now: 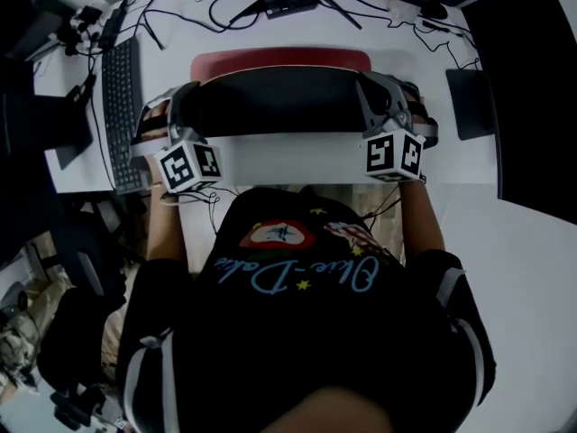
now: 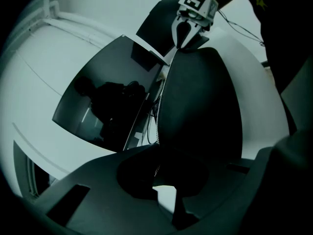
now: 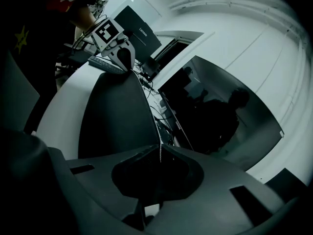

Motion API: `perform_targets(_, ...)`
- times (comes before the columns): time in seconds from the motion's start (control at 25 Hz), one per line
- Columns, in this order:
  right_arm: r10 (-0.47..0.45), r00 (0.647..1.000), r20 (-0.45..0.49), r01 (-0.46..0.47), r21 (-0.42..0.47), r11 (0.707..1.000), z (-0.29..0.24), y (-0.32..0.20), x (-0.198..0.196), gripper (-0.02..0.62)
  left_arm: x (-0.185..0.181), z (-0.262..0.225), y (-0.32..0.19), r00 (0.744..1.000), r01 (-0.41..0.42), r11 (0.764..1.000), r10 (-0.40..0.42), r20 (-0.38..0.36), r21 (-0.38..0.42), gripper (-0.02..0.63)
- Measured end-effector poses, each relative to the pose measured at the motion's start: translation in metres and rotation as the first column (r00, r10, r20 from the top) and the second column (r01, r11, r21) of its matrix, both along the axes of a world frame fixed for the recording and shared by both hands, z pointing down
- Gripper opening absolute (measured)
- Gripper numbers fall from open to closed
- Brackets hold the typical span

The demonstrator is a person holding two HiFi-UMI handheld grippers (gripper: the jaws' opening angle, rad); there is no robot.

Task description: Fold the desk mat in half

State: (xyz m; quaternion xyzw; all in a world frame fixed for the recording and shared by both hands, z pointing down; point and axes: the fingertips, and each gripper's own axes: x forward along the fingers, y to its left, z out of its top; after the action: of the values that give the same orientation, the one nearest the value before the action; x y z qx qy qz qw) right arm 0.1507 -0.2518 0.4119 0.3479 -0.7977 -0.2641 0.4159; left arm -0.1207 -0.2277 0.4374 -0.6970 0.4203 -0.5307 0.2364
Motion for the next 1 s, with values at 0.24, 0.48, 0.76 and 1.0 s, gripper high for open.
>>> perform_targets(0.24, 0.017, 0.999, -0.041, -0.020, -0.077, 0.997, 0.026, -0.025, 0.001, 0.011, 0.003, 0.029, -0.030, 1.000, -0.023, 0.996, 0.022, -0.010, -0.082, 0.015)
perform_targets(0.48, 0.012, 0.996, -0.086, -0.024, -0.134, 0.991, 0.052, -0.052, -0.001, 0.012, 0.001, 0.056, -0.053, 0.999, -0.037, 0.988, 0.036, -0.008, -0.152, 0.015)
perform_targets(0.76, 0.028, 0.994, -0.110, -0.049, -0.201, 0.978, 0.085, -0.074, -0.002, 0.012, 0.000, 0.087, -0.074, 1.000, -0.022, 0.977, 0.023, 0.004, -0.210, 0.018)
perform_targets(1.0, 0.013, 0.989, -0.146, -0.051, -0.259, 0.965, 0.110, -0.082, -0.001, 0.012, 0.003, 0.105, -0.082, 0.999, -0.033, 0.964, 0.039, 0.016, -0.265, 0.027)
